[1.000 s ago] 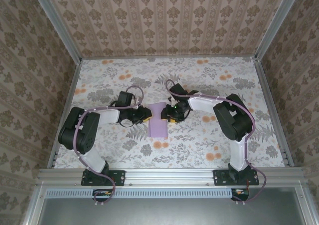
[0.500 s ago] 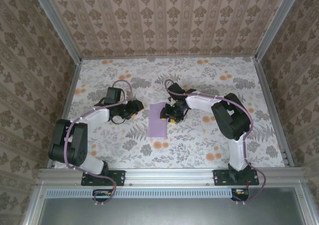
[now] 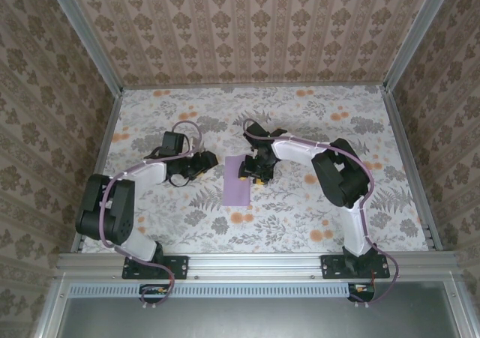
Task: Fold a paper plane with a square sheet of paper (pick it up from the middle)
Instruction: First fold in half a square sheet of paper at the center of the table.
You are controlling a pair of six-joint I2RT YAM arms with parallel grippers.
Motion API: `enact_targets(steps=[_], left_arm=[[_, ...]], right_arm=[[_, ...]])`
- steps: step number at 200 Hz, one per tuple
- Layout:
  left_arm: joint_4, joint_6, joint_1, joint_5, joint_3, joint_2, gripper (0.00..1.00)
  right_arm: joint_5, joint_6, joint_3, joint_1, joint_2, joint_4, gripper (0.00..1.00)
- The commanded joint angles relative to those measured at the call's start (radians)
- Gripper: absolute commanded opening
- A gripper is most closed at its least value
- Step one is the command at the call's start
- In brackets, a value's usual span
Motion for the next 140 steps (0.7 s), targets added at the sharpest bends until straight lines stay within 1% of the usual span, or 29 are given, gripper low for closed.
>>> enact_targets(steps=[1,33,64,106,140], left_arm=[[0.009,0.050,-0.023,0.026,0.030,0.031,0.65],[0.016,0.061,-0.054,0.035,0.048,0.070,0.63],[0.025,0.043,-0.067,0.014,0.055,0.089,0.61],[0.025,0.007,-0.050,-0.038,0.043,0.080,0.57],[0.051,-0.003,-0.032,-0.007,0.032,0.075,0.52]], right_arm=[[0.153,0.003,-0.069,0.014,0.170,-0.031,0.53],[0.156,-0.022,-0.068,0.015,0.182,-0.037,0.55],[0.160,-0.044,-0.059,0.020,0.193,-0.046,0.56],[0.164,-0.049,-0.049,0.020,0.206,-0.054,0.56],[0.171,-0.044,-0.044,0.020,0.211,-0.063,0.56]])
